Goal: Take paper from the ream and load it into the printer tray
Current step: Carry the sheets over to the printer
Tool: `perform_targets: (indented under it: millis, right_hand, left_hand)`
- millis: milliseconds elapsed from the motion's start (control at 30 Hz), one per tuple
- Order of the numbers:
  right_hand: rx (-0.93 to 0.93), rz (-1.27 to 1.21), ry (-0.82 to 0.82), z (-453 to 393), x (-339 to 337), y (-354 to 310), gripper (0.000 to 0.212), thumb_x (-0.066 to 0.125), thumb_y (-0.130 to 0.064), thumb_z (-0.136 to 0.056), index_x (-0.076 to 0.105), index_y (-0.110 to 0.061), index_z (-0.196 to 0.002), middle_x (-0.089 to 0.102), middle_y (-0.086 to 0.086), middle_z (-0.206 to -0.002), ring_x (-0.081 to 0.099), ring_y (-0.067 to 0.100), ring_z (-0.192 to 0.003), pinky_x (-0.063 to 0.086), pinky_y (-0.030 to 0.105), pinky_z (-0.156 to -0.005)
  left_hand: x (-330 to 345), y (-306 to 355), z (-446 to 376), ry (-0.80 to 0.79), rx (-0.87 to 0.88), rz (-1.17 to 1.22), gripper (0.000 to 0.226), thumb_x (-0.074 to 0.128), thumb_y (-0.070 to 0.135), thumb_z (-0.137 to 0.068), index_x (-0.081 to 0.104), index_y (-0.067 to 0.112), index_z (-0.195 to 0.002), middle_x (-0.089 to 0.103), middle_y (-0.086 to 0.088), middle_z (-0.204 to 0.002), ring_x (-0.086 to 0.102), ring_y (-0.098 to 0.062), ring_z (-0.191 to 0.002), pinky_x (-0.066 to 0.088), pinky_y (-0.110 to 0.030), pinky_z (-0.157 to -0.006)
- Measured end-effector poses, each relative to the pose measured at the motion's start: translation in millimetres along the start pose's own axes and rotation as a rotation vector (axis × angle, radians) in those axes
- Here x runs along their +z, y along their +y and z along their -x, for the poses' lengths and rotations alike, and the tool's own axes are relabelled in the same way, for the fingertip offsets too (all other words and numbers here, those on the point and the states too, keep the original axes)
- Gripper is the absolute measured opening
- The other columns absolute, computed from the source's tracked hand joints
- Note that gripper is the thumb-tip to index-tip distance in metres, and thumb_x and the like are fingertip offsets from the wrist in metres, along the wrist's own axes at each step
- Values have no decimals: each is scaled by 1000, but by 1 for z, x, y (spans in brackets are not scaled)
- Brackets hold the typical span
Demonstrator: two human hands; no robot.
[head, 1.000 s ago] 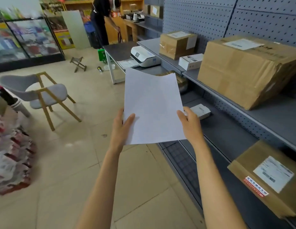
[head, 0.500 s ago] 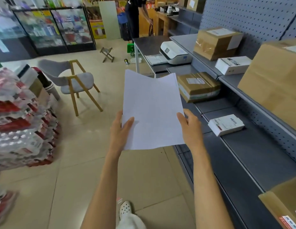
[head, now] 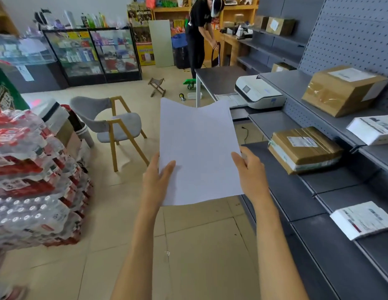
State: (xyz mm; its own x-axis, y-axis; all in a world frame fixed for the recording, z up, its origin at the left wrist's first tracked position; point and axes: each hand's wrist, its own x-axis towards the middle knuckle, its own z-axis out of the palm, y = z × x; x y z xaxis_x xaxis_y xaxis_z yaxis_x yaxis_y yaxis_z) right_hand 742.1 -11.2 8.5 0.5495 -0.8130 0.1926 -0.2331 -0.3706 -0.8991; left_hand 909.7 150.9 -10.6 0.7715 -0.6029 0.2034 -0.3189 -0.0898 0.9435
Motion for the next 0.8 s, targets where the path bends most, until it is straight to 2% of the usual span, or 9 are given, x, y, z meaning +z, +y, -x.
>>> perform_targets:
  millis: [67,167,233,300,400,500,633,733,800]
  right_hand:
    - [12,11,1,-14,17,-3,25,44,-34,-104,58,-13,-103,37,-8,-60,37,3,-48,27,18,-52]
    - [-4,-1,-9,-47,55,-6,25,44,-35,-104,61,-19,-113,50,10,-66,40,2,-57,39,23,-59]
    - [17,13,-6,-67,70,-1,31,44,-36,-104,60,-16,-121,50,8,-69,41,9,-63,41,33,-65]
    - [23,14,-4,-87,81,3,32,44,-36,-103,59,-15,-122,45,0,-68,38,10,-61,40,31,-65]
    - [32,4,-23,-117,94,8,33,44,-41,-103,59,-19,-123,66,12,-86,58,24,-73,52,38,-75]
    - [28,-5,-43,-153,104,18,30,43,-44,-101,61,-24,-116,66,24,-105,65,36,-92,54,49,-84]
    - [31,2,-62,-208,112,23,28,44,-40,-102,61,-25,-118,61,26,-86,51,24,-67,49,38,-69]
    - [41,7,-63,-258,110,21,19,45,-38,-103,61,-27,-99,52,17,-68,45,23,-55,44,39,-58]
    - [42,-3,-51,-293,106,21,24,45,-39,-102,61,-21,-103,62,25,-82,59,34,-70,53,50,-68]
  left_hand:
    - [-10,-8,-19,0,7,-41,35,53,27,-103,49,23,-138,63,12,-113,61,3,-96,48,-4,-69]
    - [-27,-30,-63,-11,0,-75,42,52,29,-103,46,24,-144,62,13,-118,62,7,-98,48,-4,-70]
    - [-31,-40,-85,-12,-11,-76,35,52,27,-103,47,27,-138,62,19,-112,60,18,-92,46,-1,-70]
    - [-30,-47,-104,-13,-43,-83,25,53,25,-103,48,29,-127,59,24,-107,60,18,-88,45,-1,-68]
    - [-25,-56,-134,-12,-64,-80,22,52,25,-103,47,29,-124,58,26,-104,60,16,-85,44,0,-65]
    - [-16,-64,-166,3,-73,-84,25,52,28,-103,48,28,-128,60,22,-105,61,11,-89,45,-1,-65]
    - [-2,-71,-216,11,-96,-88,22,52,31,-103,47,33,-124,60,24,-104,62,1,-93,48,-11,-66]
    - [15,-70,-263,17,-87,-99,24,51,33,-103,44,38,-125,60,24,-107,62,0,-96,46,-15,-69]
    - [29,-66,-296,18,-81,-89,25,51,33,-103,43,38,-126,59,27,-107,62,0,-98,46,-14,-70]
